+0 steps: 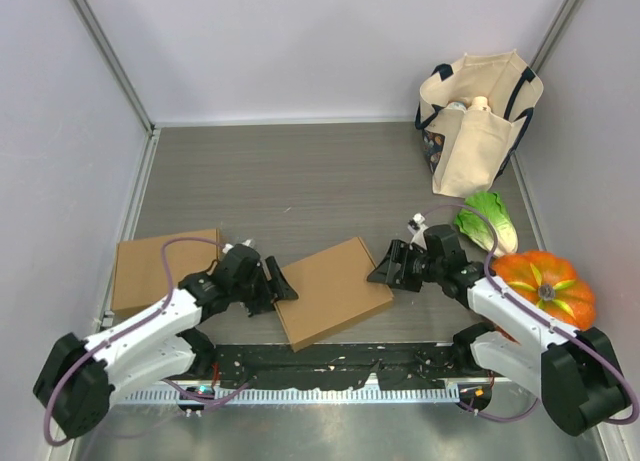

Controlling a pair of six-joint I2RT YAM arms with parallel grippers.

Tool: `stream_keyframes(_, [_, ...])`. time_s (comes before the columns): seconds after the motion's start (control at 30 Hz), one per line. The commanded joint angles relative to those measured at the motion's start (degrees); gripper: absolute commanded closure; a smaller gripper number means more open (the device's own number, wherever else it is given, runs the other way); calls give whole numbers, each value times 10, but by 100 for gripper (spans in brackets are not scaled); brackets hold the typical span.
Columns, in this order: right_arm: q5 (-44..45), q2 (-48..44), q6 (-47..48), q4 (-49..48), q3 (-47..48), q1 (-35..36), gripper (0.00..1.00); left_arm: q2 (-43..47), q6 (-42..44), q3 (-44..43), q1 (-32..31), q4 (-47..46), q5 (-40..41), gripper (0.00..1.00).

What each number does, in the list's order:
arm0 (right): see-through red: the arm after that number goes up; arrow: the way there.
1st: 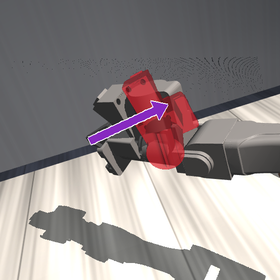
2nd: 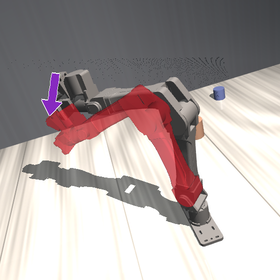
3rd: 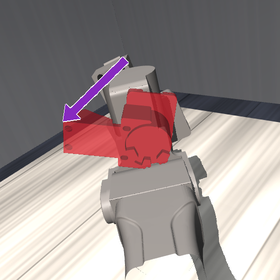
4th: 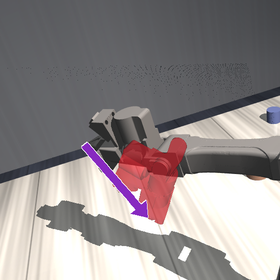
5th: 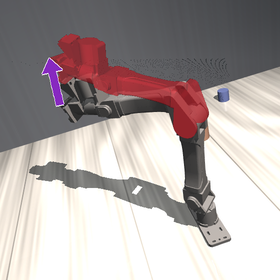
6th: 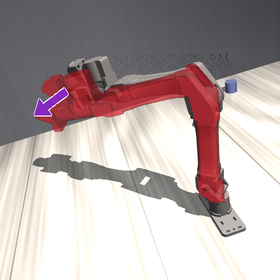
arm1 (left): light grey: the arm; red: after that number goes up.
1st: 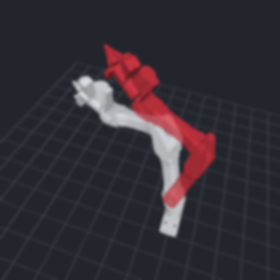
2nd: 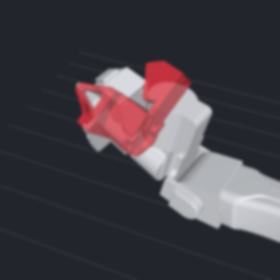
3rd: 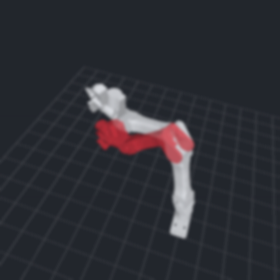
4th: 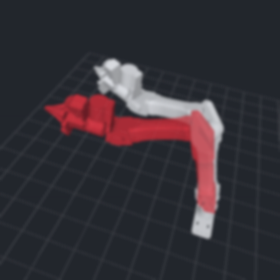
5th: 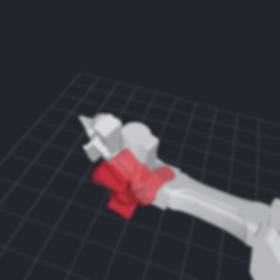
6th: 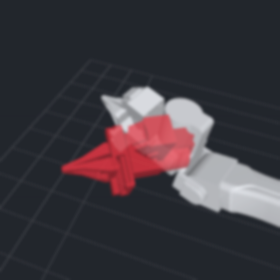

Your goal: Fold the paper box

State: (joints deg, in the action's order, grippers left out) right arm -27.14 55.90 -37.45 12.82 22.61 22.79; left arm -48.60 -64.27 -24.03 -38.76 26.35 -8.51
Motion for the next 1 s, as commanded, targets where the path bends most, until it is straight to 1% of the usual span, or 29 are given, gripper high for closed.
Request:
stream_keyframes(0.0, [-1, 27, -18, -94, -6, 17, 34, -90, -6, -22, -4, -122, 48, 28])
stream_keyframes(0.07, [4, 39, -15, -116, -9, 31, 38, -106, 11, -35, -4, -133, 64, 30])
stream_keyframes(0.13, [21, 56, -13, -125, -8, 39, 39, -111, 20, -50, -3, -134, 100, 32])
stream_keyframes(0.17, [24, 63, -19, -147, -6, 42, 42, -110, 27, -56, 3, -135, 110, 32])
stream_keyframes(0.23, [21, 95, -33, -189, -1, 55, 46, -108, 33, -61, 25, -135, 98, 33])
stream_keyframes(0.27, [24, 109, -43, -205, 8, 64, 48, -108, 42, -63, 60, -132, 88, 34])
stream_keyframes(0.33, [38, 161, -49, -235, 39, 97, 49, -105, 52, -63, 104, -124, 56, 36])
stream_keyframes(0.37, [54, 183, -53, -242, 53, 110, 49, -103, 60, -63, 143, -111, 50, 36])
stream_keyframes(0.47, [81, 243, -82, -281, 90, 153, 52, -105, 103, -73, 196, -88, 47, 37])
stream_keyframes(0.63, [138, 269, -137, -331, 90, 224, 55, -132, 165, -113, 208, -47, 58, 34])
stream_keyframes(0.77, [150, 278, -169, -379, 71, 228, 55, -126, 185, -132, 208, -12, 81, 34])
stream_keyframes(0.8, [152, 282, -171, -386, 70, 230, 56, -118, 188, -135, 208, -9, 97, 31])
stream_keyframes(0.87, [158, 285, -173, -394, 68, 230, 56, -113, 201, -151, 208, 5, 93, 27])
stream_keyframes(0.9, [158, 286, -169, -394, 71, 231, 56, -113, 202, -159, 208, 16, 92, 23])
stream_keyframes(0.97, [162, 289, -141, -370, 88, 229, 56, -103, 209, -176, 209, 50, 92, 19])
